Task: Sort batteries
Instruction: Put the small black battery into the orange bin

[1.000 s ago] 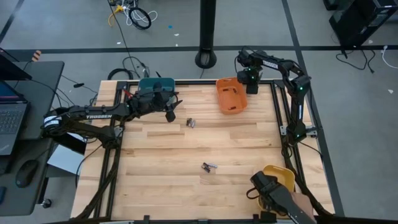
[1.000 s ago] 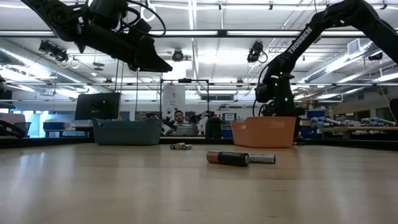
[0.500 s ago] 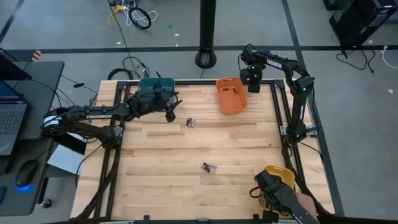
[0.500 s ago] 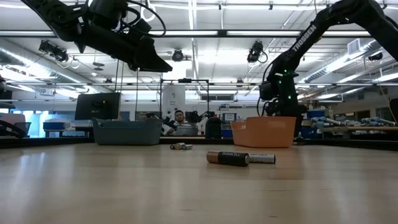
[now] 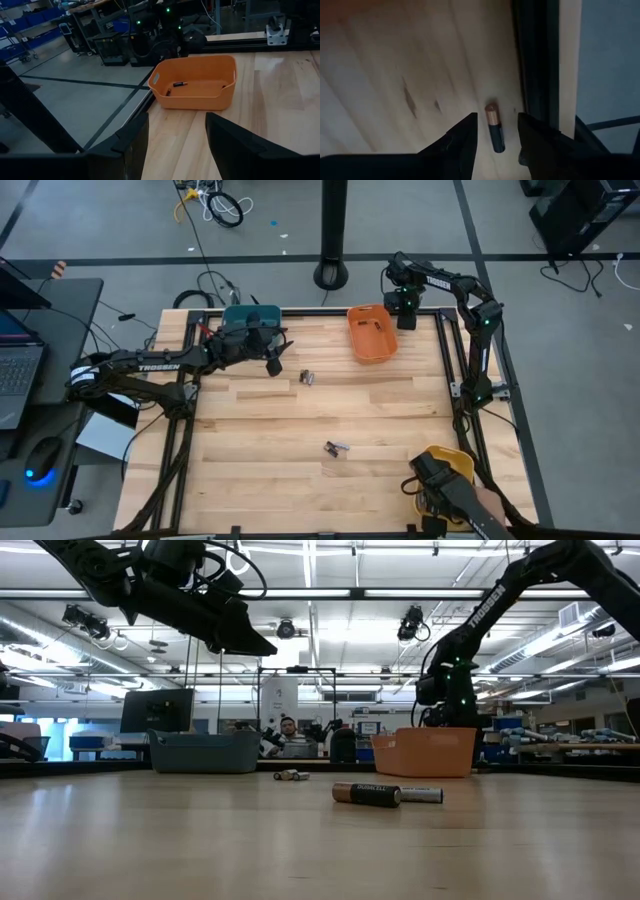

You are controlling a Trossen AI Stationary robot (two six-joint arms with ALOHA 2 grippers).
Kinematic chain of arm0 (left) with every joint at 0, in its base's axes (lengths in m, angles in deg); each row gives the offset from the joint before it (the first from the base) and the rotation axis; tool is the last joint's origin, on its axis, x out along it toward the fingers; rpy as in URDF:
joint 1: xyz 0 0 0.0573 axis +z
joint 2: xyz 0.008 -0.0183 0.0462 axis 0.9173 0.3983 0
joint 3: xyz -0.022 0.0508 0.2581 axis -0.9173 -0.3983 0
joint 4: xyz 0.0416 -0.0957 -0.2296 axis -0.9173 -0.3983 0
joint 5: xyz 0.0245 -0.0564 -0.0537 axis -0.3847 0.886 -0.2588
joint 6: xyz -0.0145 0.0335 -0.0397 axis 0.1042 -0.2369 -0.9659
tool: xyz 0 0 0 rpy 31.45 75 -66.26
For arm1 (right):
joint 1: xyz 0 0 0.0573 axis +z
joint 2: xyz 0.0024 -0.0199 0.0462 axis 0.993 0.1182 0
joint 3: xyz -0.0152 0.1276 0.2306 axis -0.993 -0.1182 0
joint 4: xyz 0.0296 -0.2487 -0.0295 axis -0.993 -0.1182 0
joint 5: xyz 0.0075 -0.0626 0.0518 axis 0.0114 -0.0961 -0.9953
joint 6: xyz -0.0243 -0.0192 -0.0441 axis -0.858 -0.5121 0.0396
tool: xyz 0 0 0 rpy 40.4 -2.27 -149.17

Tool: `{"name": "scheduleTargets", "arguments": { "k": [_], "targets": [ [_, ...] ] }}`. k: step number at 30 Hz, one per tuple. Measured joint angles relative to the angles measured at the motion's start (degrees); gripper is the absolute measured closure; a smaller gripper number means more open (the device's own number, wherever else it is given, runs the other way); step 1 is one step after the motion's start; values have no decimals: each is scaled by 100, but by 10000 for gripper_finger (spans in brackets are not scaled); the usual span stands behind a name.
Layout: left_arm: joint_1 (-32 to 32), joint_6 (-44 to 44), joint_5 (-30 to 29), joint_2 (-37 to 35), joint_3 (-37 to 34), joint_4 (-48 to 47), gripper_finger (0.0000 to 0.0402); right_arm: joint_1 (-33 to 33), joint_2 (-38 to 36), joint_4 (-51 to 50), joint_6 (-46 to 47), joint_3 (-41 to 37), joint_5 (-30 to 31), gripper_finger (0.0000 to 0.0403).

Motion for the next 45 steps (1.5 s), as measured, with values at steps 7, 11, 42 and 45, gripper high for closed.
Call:
{"name": "scheduleTargets", "arguments": {
  "k": [7, 11, 42, 45],
  "targets": [
    [0, 0, 0, 0, 0, -2, 200, -59, 0, -5, -42, 0, -106, 252],
    [-1, -2, 0, 0, 0, -2, 200, -53, 0, -6, 0, 0, -103, 252],
    [-2, 42, 0, 0, 0, 42, 200, -151, -9, -83, 171, 348, -488, 282],
    [-1, 42, 0, 0, 0, 39, 200, -121, -9, -138, 127, 272, -402, 282]
  ]
}}
